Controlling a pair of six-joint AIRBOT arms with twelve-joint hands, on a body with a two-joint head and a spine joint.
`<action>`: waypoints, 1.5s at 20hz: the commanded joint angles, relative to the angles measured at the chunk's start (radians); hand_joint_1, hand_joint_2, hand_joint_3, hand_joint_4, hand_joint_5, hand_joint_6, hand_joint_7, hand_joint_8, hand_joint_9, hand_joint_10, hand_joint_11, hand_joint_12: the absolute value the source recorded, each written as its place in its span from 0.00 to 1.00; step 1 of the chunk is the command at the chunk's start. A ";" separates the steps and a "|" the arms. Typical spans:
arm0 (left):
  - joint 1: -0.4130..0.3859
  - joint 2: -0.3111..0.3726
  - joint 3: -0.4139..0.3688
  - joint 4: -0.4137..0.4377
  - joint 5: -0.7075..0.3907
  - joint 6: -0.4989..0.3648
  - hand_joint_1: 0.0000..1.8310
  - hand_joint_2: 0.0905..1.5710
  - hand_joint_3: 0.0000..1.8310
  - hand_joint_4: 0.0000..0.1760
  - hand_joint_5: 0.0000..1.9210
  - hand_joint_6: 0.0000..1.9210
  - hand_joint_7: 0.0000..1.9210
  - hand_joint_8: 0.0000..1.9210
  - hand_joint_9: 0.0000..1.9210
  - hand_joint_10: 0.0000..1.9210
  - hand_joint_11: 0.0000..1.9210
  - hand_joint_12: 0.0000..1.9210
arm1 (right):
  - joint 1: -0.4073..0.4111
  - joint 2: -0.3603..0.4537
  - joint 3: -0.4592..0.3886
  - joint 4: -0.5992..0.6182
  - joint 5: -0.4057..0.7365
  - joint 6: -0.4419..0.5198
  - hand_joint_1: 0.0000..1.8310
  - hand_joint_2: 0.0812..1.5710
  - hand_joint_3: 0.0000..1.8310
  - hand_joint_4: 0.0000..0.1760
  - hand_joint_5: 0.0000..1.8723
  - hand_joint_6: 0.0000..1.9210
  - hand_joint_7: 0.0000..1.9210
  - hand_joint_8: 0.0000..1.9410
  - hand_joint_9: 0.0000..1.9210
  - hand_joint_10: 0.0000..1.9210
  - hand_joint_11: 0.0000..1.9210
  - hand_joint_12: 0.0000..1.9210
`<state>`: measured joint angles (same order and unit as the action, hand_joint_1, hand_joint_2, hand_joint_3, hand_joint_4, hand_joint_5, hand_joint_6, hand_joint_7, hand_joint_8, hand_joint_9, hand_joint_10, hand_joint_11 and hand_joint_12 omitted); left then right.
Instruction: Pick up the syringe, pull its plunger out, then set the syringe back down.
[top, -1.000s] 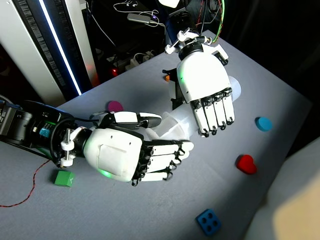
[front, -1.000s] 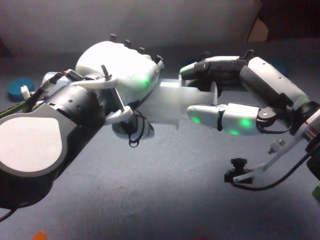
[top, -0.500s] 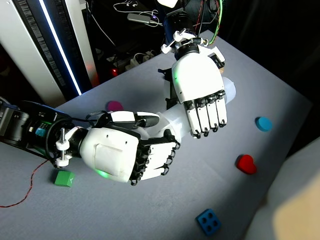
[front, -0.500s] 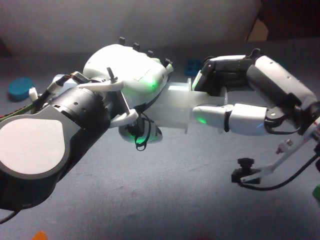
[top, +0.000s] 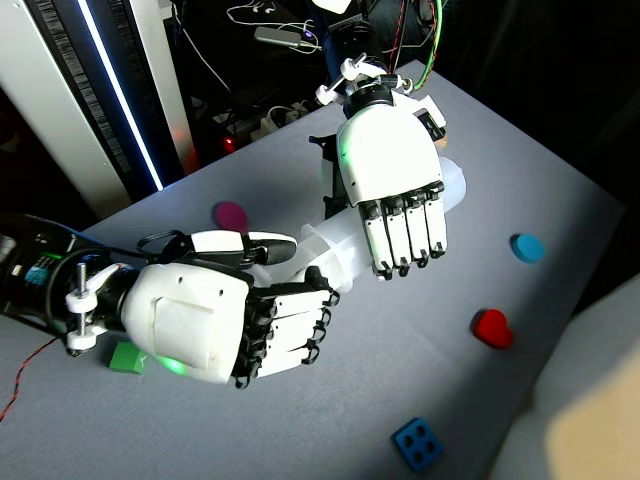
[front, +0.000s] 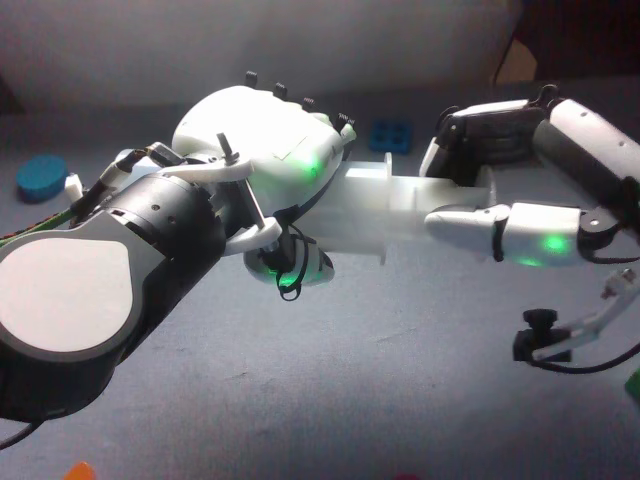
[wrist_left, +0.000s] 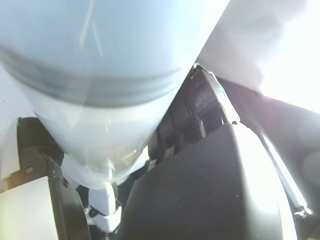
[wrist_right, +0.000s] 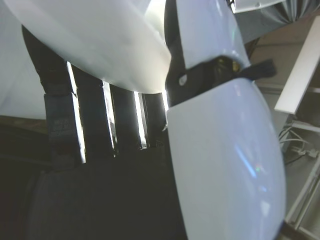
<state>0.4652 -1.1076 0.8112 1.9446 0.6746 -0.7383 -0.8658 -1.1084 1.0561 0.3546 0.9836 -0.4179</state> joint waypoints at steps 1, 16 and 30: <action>-0.012 0.011 0.012 0.078 0.125 0.029 0.80 0.81 0.00 0.00 0.24 0.80 0.33 0.86 0.31 0.85 0.26 0.92 | -0.008 0.024 0.003 0.013 0.116 0.000 0.75 0.71 0.00 0.00 0.40 0.59 0.48 0.54 0.51 0.63 0.51 0.59; -0.012 0.012 0.013 0.078 0.125 0.042 0.80 0.81 0.00 0.00 0.24 0.80 0.33 0.85 0.31 0.85 0.27 0.91 | -0.055 0.105 -0.005 -0.016 0.130 0.017 0.75 0.71 0.00 0.00 0.41 0.58 0.49 0.53 0.51 0.64 0.52 0.59; -0.012 0.012 0.016 0.078 0.124 0.043 0.80 0.81 0.00 0.00 0.25 0.80 0.33 0.84 0.31 0.85 0.27 0.91 | -0.078 0.175 -0.005 -0.054 0.141 0.076 0.75 0.71 0.00 0.00 0.40 0.58 0.49 0.53 0.51 0.64 0.52 0.57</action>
<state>0.4641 -1.1076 0.8135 1.9530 0.6804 -0.7315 -0.9455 -0.9508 1.0416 0.2611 0.9974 -0.3424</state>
